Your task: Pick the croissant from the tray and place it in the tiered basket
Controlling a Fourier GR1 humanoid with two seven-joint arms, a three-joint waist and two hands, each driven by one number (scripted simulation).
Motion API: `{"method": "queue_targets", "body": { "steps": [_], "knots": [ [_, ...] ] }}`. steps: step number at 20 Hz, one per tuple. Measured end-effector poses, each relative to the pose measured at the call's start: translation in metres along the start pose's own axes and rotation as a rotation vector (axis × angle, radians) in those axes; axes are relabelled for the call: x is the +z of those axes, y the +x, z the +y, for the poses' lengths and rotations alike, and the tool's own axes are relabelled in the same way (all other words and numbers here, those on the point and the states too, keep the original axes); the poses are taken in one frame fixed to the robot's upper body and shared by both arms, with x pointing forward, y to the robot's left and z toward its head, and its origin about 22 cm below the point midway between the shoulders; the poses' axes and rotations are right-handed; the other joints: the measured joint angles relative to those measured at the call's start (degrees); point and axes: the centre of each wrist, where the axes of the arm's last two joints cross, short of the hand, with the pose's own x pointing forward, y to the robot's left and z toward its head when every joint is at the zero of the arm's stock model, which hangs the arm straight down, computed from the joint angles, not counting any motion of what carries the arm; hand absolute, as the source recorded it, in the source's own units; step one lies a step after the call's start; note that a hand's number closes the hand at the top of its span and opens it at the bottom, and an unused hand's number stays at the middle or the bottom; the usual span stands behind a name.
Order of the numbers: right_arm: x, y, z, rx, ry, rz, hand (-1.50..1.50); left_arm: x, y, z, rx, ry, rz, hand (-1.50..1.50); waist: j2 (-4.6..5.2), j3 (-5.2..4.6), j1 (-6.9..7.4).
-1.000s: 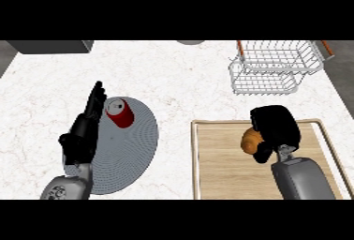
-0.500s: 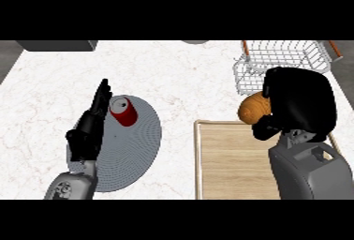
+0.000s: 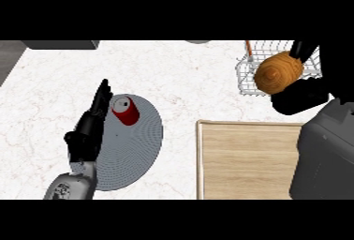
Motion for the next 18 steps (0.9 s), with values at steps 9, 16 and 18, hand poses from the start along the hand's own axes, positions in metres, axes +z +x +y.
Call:
{"method": "queue_targets", "body": {
  "steps": [9, 16, 18],
  "knots": [
    [-0.045, 0.015, -0.016, -0.117, 0.024, 0.028, 1.50, -0.001, 0.004, 0.001, -0.003, 0.002, -0.006, 0.00, 0.20, 0.01, 0.25],
    [-0.091, 0.000, -0.006, -0.061, -0.010, 0.072, 1.50, -0.003, 0.003, -0.005, -0.007, 0.003, -0.016, 0.00, 0.28, 0.02, 0.17],
    [-0.105, -0.004, -0.005, -0.047, -0.020, 0.080, 1.50, -0.001, 0.001, -0.007, -0.007, -0.001, -0.014, 0.00, 0.31, 0.03, 0.28]
  ]
}}
